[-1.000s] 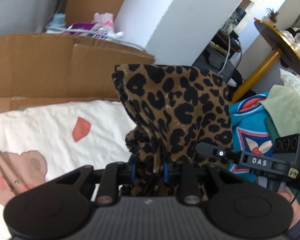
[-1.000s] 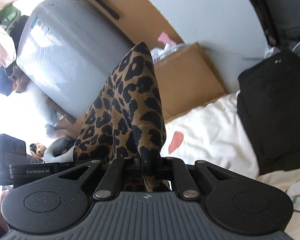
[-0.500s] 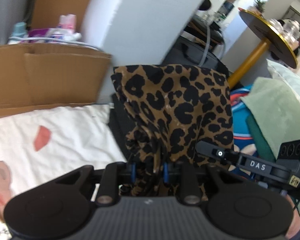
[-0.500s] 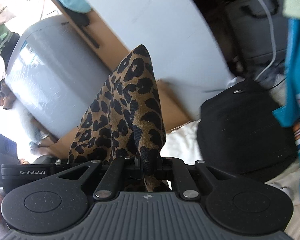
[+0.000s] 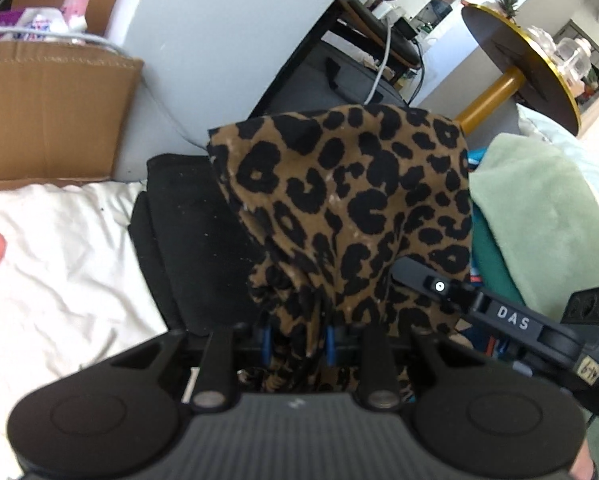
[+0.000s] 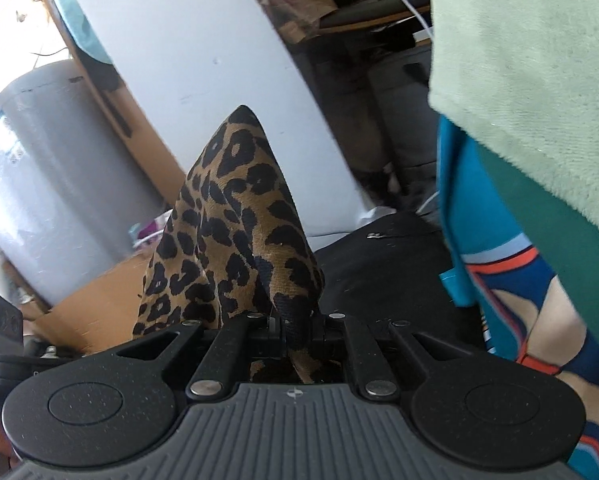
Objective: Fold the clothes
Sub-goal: 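Lift the folded skirt with both tools and carry it toward the black garment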
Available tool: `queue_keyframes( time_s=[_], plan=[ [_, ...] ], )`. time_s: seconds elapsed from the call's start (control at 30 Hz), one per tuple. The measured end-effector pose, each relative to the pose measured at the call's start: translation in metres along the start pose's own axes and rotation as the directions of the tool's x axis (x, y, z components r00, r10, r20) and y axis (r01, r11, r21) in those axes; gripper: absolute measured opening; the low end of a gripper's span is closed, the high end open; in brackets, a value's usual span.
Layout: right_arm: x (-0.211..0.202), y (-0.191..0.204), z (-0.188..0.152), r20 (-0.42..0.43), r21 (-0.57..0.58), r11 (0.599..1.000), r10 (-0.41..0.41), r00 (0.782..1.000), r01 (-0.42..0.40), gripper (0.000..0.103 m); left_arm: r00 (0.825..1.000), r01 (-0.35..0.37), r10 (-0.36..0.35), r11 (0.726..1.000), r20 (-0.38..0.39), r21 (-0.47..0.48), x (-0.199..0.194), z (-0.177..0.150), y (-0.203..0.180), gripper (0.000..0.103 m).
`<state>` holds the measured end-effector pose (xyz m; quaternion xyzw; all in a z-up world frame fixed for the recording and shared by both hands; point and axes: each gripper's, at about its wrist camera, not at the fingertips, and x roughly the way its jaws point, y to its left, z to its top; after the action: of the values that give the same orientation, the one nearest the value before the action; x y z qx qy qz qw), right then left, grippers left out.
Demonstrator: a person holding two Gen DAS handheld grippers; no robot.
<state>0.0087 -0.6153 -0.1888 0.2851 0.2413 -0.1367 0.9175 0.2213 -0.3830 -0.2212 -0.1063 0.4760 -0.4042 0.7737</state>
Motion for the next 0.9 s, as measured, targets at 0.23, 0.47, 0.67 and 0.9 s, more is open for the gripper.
queue_keyframes(
  time_s=[0.23, 0.47, 0.67, 0.9],
  plan=[
    [0.041, -0.014, 0.001, -0.011, -0.005, 0.998, -0.061, 0.998, 0.061, 0.007, 1.0, 0.019, -0.02, 0.999, -0.007, -0.032, 0.033, 0.006, 0.018, 0.025],
    [0.085, -0.02, 0.005, -0.03, -0.047, 0.994, -0.102, 0.994, 0.1, 0.007, 0.999, 0.032, -0.033, 0.997, -0.011, -0.073, 0.063, 0.021, 0.045, 0.025],
    [0.125, -0.029, 0.0, -0.058, -0.052, 0.992, -0.115, 0.992, 0.112, 0.007, 0.999, 0.025, -0.027, 0.993, -0.019, -0.118, 0.084, 0.026, 0.067, 0.025],
    [0.17, -0.037, -0.006, -0.101, -0.089, 0.986, -0.152, 0.983, 0.143, 0.007, 0.999, 0.027, -0.031, 0.981, -0.019, -0.192, 0.106, 0.032, 0.094, 0.025]
  ],
)
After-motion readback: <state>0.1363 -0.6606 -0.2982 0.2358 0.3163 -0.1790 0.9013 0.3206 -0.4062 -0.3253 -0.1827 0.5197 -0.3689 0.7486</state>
